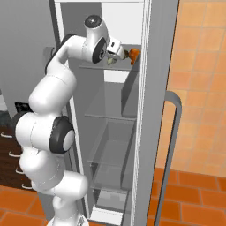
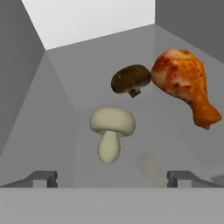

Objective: Place one mushroom and one chicken drumstick in each tupperware on the nearby counter, to pack two identical lunches.

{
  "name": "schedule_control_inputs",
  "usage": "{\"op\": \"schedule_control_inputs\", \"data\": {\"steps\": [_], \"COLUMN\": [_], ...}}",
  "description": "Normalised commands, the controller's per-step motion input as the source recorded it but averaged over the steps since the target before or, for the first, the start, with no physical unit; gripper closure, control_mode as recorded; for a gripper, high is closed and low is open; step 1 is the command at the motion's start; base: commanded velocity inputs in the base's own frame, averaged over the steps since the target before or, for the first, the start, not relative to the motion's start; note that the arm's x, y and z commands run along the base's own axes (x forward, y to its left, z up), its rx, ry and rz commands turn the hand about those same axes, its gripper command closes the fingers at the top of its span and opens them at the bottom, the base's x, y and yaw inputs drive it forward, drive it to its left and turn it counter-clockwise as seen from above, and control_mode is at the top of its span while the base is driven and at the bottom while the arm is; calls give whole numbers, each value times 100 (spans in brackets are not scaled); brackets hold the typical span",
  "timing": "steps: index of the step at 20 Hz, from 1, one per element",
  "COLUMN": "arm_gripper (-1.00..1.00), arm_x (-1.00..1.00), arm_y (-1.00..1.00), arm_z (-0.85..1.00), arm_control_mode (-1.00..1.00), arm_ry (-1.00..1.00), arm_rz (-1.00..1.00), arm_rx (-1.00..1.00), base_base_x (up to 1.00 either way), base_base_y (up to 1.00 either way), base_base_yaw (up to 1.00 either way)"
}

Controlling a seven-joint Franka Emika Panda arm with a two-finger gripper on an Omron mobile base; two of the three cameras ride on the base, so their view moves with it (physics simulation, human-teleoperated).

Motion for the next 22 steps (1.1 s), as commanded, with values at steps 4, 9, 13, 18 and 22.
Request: {"op": "schedule_control_inputs", "data": {"steps": [4, 9, 13, 18, 22], "arm_gripper": [-100, -100, -100, -100, -100], "arm_x": [60, 49, 37, 30, 4], "arm_y": [0, -3, -2, -1, -7], "arm_z": [-28, -5, -12, -25, -26], "arm_control_mode": [-100, -100, -100, -100, -100], "arm_ry": [3, 0, 2, 6, 6], "arm_rz": [0, 1, 2, 1, 0], "arm_rx": [0, 0, 0, 0, 0], "base_base_x": [0, 0, 0, 0, 0], "base_base_y": [0, 0, 0, 0, 0], "base_base_yaw": [0, 0, 0, 0, 0]}}
